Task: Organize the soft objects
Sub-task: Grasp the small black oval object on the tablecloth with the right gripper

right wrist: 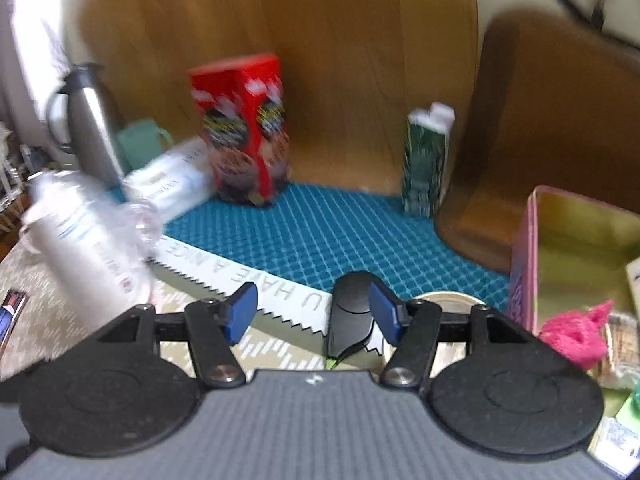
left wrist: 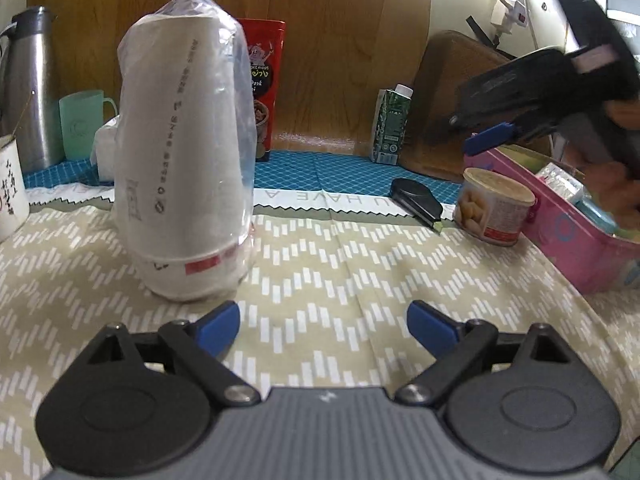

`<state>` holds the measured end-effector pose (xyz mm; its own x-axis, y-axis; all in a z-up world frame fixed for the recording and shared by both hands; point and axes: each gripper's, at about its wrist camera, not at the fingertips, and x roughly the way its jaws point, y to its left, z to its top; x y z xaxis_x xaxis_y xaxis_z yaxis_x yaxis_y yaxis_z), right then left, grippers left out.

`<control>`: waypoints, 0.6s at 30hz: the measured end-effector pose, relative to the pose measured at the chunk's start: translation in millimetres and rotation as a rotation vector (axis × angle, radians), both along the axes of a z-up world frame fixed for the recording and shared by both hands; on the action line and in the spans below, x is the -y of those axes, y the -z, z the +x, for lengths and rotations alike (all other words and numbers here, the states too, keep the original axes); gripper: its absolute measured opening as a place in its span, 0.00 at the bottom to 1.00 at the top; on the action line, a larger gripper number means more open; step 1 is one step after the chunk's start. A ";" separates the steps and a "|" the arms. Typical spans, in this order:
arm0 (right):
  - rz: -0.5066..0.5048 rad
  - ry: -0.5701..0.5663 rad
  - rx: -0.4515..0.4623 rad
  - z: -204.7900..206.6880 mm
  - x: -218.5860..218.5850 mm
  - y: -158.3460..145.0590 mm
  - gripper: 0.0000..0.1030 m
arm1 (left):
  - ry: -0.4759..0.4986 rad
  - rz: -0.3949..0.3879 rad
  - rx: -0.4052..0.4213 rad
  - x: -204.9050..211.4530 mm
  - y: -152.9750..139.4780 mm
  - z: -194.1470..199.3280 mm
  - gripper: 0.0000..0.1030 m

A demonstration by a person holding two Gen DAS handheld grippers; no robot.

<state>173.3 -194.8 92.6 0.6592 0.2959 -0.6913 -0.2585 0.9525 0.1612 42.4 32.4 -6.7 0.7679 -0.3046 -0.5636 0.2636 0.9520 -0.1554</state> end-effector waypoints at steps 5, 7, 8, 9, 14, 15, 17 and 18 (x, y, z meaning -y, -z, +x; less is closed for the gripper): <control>-0.151 0.010 -0.117 34.2 -12.2 17.8 0.62 | -0.010 -0.062 0.025 -11.6 -1.0 -3.2 0.91; -0.213 0.004 -0.142 40.8 -16.9 24.7 0.62 | -0.005 -0.075 0.037 -12.6 -2.4 -4.7 0.91; -0.237 -0.001 -0.149 43.0 -18.8 27.9 0.62 | -0.002 -0.079 0.043 -13.2 -3.4 -5.1 0.91; -0.256 -0.005 -0.157 44.9 -20.5 31.5 0.62 | 0.002 -0.083 0.048 -13.4 -4.3 -5.4 0.91; -0.290 -0.011 -0.204 60.1 -29.5 39.2 0.62 | 0.008 -0.104 0.053 -16.0 -5.1 -6.3 0.91; -0.300 -0.017 -0.216 64.2 -31.6 41.3 0.62 | 0.006 -0.109 0.053 -16.7 -5.1 -6.3 0.91; -0.317 -0.023 -0.245 77.3 -37.1 47.2 0.62 | 0.001 -0.118 0.053 -17.9 -4.7 -5.9 0.91; -0.320 -0.022 -0.265 82.3 -37.9 50.6 0.62 | -0.001 -0.122 0.053 -18.6 -4.4 -6.0 0.91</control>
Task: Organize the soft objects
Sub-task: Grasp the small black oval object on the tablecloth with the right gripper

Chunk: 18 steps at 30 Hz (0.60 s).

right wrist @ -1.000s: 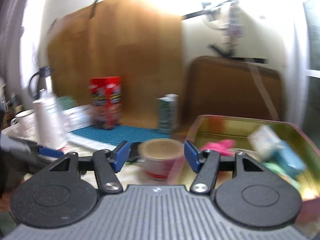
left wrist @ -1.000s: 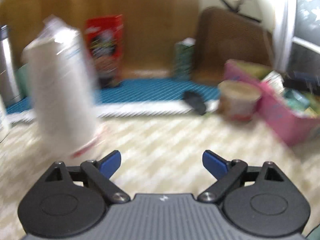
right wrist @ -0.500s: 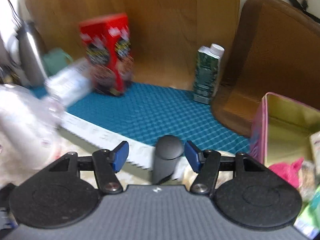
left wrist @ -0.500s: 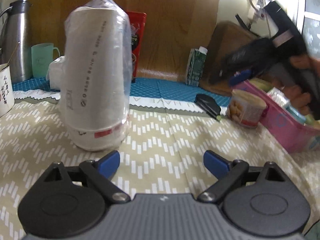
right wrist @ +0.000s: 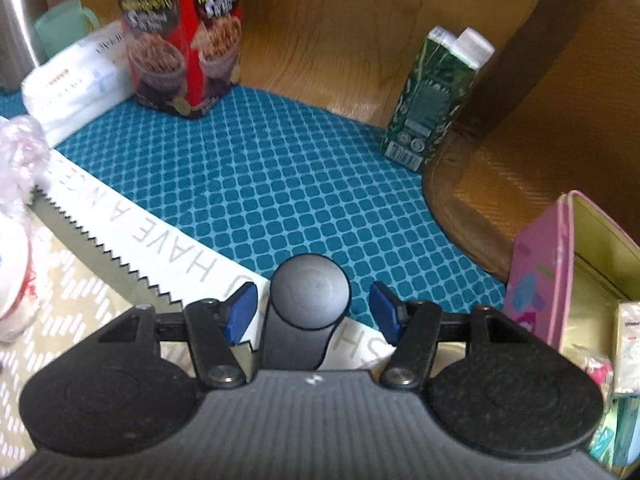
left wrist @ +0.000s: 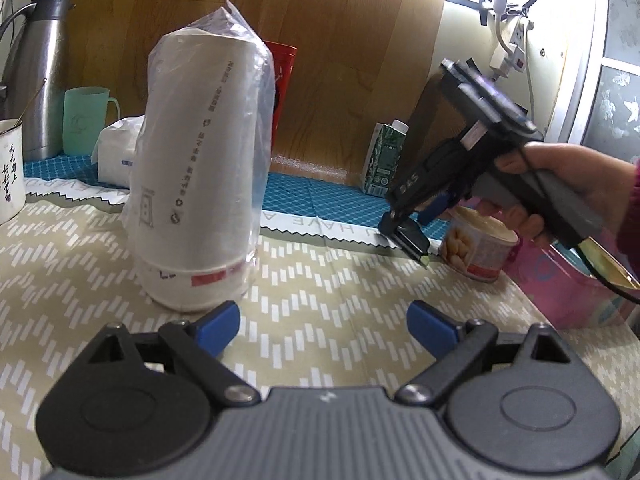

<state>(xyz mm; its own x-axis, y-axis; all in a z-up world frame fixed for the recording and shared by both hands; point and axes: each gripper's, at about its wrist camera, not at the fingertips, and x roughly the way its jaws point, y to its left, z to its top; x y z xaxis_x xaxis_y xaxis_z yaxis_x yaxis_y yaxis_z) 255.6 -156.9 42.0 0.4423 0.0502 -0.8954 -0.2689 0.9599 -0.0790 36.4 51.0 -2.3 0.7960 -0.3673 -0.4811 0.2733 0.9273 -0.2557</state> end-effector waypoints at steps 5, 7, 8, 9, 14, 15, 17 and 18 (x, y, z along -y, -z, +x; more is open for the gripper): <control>0.087 0.037 -0.075 14.0 4.5 6.9 0.50 | -0.023 -0.032 -0.002 -6.3 1.1 1.8 0.91; 0.094 0.009 -0.056 4.6 -3.5 5.6 0.50 | -0.044 -0.067 -0.010 -12.0 1.6 3.4 0.91; 0.085 -0.024 -0.039 -3.2 -10.7 5.2 0.50 | -0.055 -0.090 -0.016 -16.2 2.3 4.5 0.91; 0.088 -0.065 -0.024 -13.6 -18.7 4.2 0.50 | -0.067 -0.112 -0.024 -20.2 3.0 6.0 0.91; 0.142 -0.229 0.049 -76.9 -39.9 2.2 0.50 | -0.086 -0.215 -0.080 -37.4 9.1 15.9 0.91; 0.160 -0.249 0.056 -90.9 -39.3 1.9 0.51 | -0.085 -0.223 -0.085 -38.7 9.9 16.9 0.91; 0.191 -0.277 0.091 -123.5 -35.1 2.1 0.50 | -0.081 -0.216 -0.084 -37.1 10.1 16.7 0.91; 0.195 -0.289 0.112 -138.8 -32.5 2.3 0.51 | -0.077 -0.205 -0.083 -35.1 10.1 16.6 0.91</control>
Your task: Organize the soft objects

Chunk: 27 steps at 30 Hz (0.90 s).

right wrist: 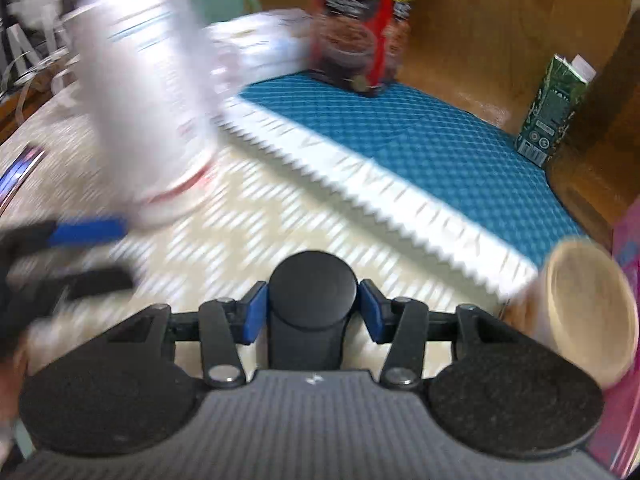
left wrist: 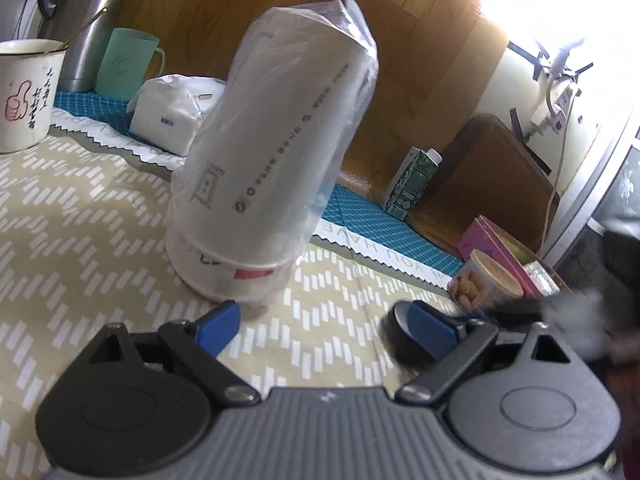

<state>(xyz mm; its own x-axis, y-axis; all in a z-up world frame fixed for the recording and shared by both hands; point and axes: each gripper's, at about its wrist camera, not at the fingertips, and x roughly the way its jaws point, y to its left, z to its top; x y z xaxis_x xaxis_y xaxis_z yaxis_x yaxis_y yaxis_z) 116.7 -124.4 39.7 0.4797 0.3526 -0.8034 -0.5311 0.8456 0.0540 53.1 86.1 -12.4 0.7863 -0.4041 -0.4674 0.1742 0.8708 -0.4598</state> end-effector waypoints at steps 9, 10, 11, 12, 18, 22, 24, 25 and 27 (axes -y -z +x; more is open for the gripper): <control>0.038 0.050 0.212 -99.8 27.8 9.3 0.72 | 0.011 0.093 0.003 14.7 -1.5 -2.3 0.91; 0.058 0.056 0.213 -98.4 29.3 10.1 0.72 | 0.007 0.105 0.004 16.6 -1.8 -3.2 0.91; 0.080 0.063 0.207 -97.5 28.7 10.1 0.72 | 0.005 0.119 0.005 18.0 -2.1 -3.6 0.91; 0.098 0.071 0.204 -95.1 27.2 10.1 0.72 | 0.003 0.135 0.005 19.6 -2.3 -4.4 0.91; 0.158 0.141 0.224 -77.5 26.5 19.7 0.39 | 0.058 0.182 -0.020 31.2 -4.2 -9.8 0.88; 0.270 0.185 0.181 -102.7 42.4 18.8 0.39 | 0.171 0.022 -0.083 37.6 -6.7 -20.2 0.85; 0.310 0.199 0.183 -120.2 49.5 21.2 0.39 | 0.249 -0.041 -0.128 50.3 -6.6 -20.4 0.77; 0.331 0.210 0.184 -128.6 53.3 22.3 0.39 | 0.276 -0.038 -0.147 59.4 -6.3 -19.9 0.74; 0.372 0.230 0.183 -141.7 60.6 23.3 0.39 | 0.308 -0.018 -0.166 77.4 -5.4 -19.4 0.62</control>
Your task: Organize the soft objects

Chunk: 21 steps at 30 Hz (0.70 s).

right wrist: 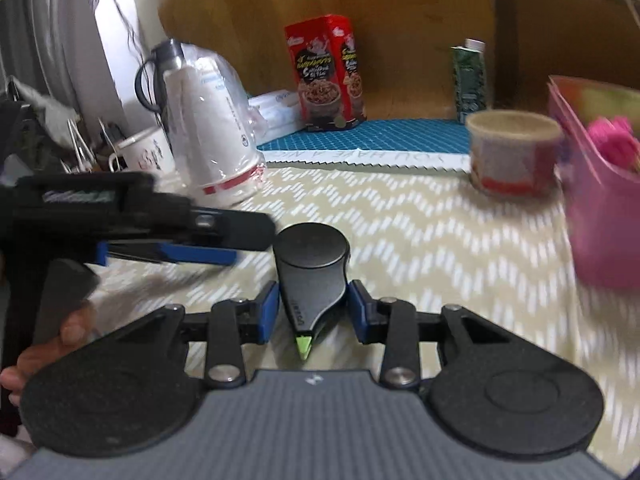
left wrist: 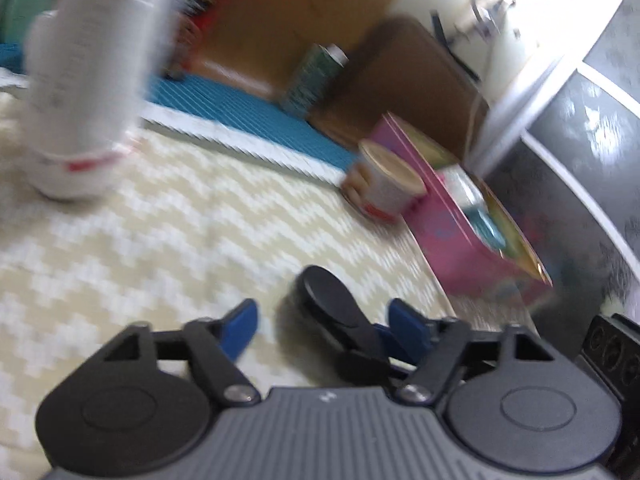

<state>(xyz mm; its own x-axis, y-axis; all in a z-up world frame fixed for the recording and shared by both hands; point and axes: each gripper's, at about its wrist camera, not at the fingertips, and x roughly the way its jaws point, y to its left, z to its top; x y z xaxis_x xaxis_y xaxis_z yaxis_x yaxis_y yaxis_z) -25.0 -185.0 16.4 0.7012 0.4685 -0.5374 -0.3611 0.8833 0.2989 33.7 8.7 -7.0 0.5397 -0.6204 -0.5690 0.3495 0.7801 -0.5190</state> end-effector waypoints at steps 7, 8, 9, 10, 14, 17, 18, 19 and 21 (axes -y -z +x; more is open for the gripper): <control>0.036 0.061 0.062 -26.3 24.8 -3.9 0.39 | 0.093 0.010 -0.016 46.4 -12.4 3.0 0.39; 0.045 0.072 0.072 -26.4 30.1 -5.3 0.39 | 0.108 0.017 0.003 54.1 -19.4 3.1 0.39; 0.055 0.085 0.088 -28.0 36.3 -8.1 0.39 | 0.125 0.024 0.024 63.9 -27.7 5.3 0.39; 0.059 0.101 0.110 -30.1 44.2 -11.8 0.39 | 0.142 0.028 0.047 74.3 -37.0 7.0 0.39; 0.012 0.186 0.235 -35.5 67.1 -31.1 0.39 | 0.217 0.056 0.123 120.7 -67.8 19.2 0.39; -0.021 0.264 0.295 -30.4 88.9 -42.0 0.39 | 0.260 0.089 0.174 160.1 -80.1 33.1 0.41; -0.019 0.288 0.299 -26.5 97.2 -44.2 0.39 | 0.268 0.096 0.185 172.7 -81.3 39.3 0.41; -0.015 0.315 0.300 -20.5 106.8 -46.4 0.39 | 0.272 0.102 0.189 184.1 -81.1 45.6 0.42; -0.015 0.358 0.294 -8.9 121.9 -47.7 0.39 | 0.274 0.124 0.194 203.0 -80.3 58.0 0.43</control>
<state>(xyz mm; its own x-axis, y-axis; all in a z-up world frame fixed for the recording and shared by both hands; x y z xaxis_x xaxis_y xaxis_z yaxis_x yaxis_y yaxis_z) -33.9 -306.8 64.1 0.9412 0.1630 -0.2959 -0.1004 0.9713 0.2158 91.7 -194.3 73.3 0.4683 -0.6900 -0.5518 0.6374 0.6964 -0.3298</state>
